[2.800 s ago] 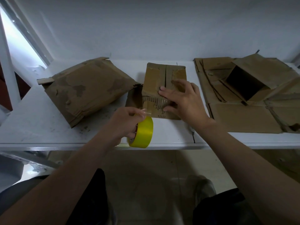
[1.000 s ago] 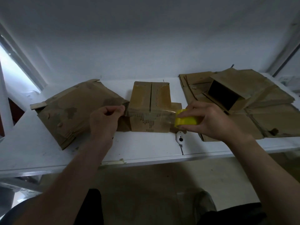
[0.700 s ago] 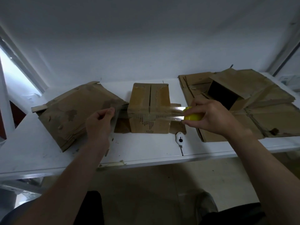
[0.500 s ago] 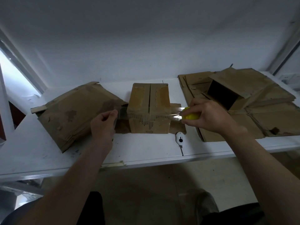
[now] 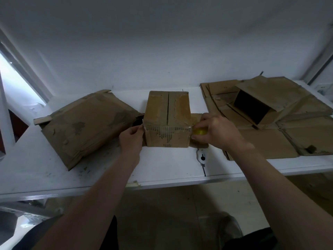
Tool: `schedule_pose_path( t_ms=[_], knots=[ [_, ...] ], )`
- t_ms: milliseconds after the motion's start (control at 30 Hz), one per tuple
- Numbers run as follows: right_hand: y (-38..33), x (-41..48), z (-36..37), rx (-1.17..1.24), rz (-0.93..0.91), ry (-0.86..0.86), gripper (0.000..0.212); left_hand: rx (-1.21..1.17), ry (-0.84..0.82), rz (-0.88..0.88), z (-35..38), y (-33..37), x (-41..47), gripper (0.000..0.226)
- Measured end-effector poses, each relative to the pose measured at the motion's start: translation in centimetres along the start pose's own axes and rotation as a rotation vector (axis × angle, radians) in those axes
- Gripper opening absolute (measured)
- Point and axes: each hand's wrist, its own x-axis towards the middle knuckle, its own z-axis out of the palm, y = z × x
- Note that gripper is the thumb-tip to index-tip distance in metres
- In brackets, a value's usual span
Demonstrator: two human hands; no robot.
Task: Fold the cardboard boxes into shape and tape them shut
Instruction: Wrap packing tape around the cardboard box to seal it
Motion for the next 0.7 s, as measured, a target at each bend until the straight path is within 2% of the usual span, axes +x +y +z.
schedule_pose_path(
  t_ms=[200, 300, 400, 600, 633, 700],
  knots=[
    [-0.1, -0.2, -0.1, 0.071, -0.035, 0.012, 0.024, 0.092, -0.019, 0.02, -0.4, -0.2, -0.2, 0.016],
    [0.1, -0.3, -0.3, 0.121, -0.054, 0.048, 0.026, 0.174, -0.039, 0.067, -1.0, -0.6, -0.5, 0.014],
    [0.2, -0.3, -0.3, 0.144, -0.073, 0.02, 0.026, 0.269, -0.07, 0.043, -1.6, -1.1, -0.4, 0.013],
    [0.7, -0.7, 0.5, 0.191, -0.02, -0.006, 0.03, 0.449, -0.172, -0.08, -2.3, -0.2, -0.1, 0.042],
    [0.7, -0.7, 0.6, 0.19, -0.016, -0.009, 0.031, 0.432, -0.149, -0.047, -2.3, 0.0, -0.2, 0.042],
    [0.6, -0.8, 0.8, 0.177, -0.001, -0.026, 0.035, 0.405, -0.021, 0.146, -2.4, 0.4, -0.5, 0.036]
  ],
)
